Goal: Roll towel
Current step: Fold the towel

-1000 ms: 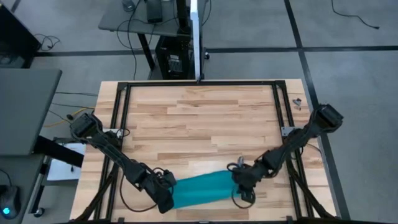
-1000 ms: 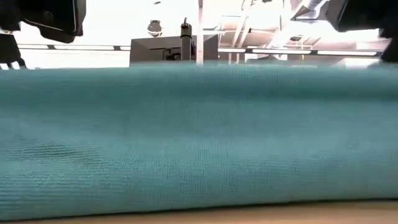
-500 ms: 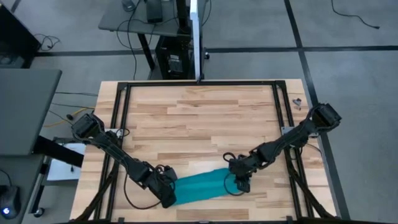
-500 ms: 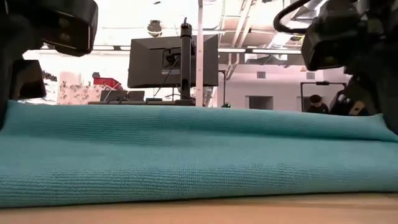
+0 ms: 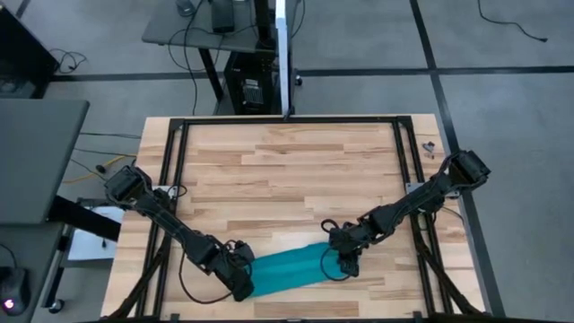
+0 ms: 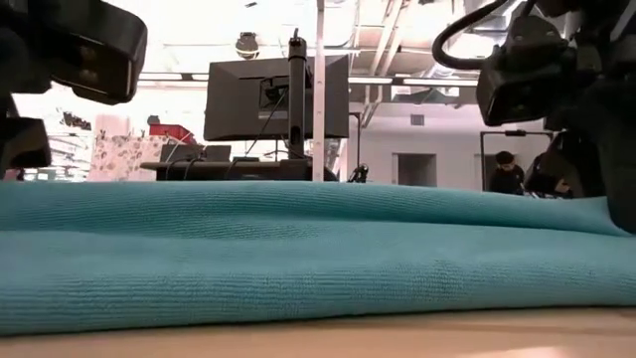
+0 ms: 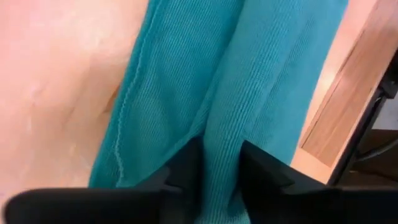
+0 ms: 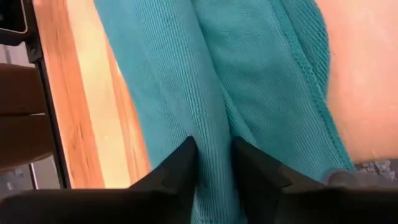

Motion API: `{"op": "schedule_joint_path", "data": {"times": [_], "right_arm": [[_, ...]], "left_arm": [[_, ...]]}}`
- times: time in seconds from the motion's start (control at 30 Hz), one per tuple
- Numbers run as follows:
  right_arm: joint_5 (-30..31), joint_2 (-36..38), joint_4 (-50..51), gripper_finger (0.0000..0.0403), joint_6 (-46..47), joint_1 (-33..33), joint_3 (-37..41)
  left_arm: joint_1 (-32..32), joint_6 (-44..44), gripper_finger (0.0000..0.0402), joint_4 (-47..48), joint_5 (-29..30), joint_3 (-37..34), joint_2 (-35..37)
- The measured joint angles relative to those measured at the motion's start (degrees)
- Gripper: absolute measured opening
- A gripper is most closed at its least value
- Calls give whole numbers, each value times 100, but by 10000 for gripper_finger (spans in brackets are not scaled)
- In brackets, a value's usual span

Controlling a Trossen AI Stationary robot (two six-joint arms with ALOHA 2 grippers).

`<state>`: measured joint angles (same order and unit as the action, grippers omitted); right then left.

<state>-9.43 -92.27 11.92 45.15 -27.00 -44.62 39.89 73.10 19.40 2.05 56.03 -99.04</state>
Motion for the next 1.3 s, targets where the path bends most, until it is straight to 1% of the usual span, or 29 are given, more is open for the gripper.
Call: {"op": "schedule_joint_path", "data": {"times": [0.1, 0.17, 0.3, 0.4, 0.5, 0.6, 0.7, 0.77, 0.83, 0.9, 0.97, 1.0, 1.07, 1.17, 1.3], "right_arm": [[2, 46, 33, 149, -3, 66, -1], [0, 84, 79, 171, -86, 158, -2], [8, 201, 268, 204, -109, 400, -2], [21, 358, 315, 215, -111, 512, -2], [22, 616, 409, 218, -145, 526, -2], [31, 950, 562, 219, -198, 531, -2], [70, 1293, 599, 219, -201, 579, -4], [83, 1407, 552, 219, 110, 565, -5], [107, 1436, 505, 219, 340, 490, -7], [86, 1430, 517, 219, 203, 447, -7], [107, 1427, 519, 219, -33, 333, -7], [224, 1427, 521, 218, -222, 248, -7], [648, 1423, 583, 216, -662, 47, -9], [1181, 1299, 582, 213, -1141, -124, -11], [1241, 817, 431, 211, -1482, -94, -11]], "left_arm": [[35, 3, 127, -69, -334, 0, 0], [47, -123, 132, -87, -484, 0, 0], [-8, -56, 133, 223, -487, 0, 0], [-25, -107, 133, 309, -476, 83, 37], [-11, -88, 133, 421, -455, 199, 91], [7, -231, 133, 448, -571, 205, 109], [5, -155, 133, 532, -564, 205, 107], [5, -143, 133, 494, -430, 205, 90], [-58, -385, 133, 485, -429, 205, 74], [-145, -555, 133, 481, -584, 205, 89], [-168, -434, 132, 529, -520, 205, 177], [-157, -367, 132, 544, -410, 223, 233], [-94, -332, 132, 553, -191, 278, 313], [-13, -300, 132, 551, 67, 284, 259], [31, -328, 132, 291, 79, 273, -37]]}}
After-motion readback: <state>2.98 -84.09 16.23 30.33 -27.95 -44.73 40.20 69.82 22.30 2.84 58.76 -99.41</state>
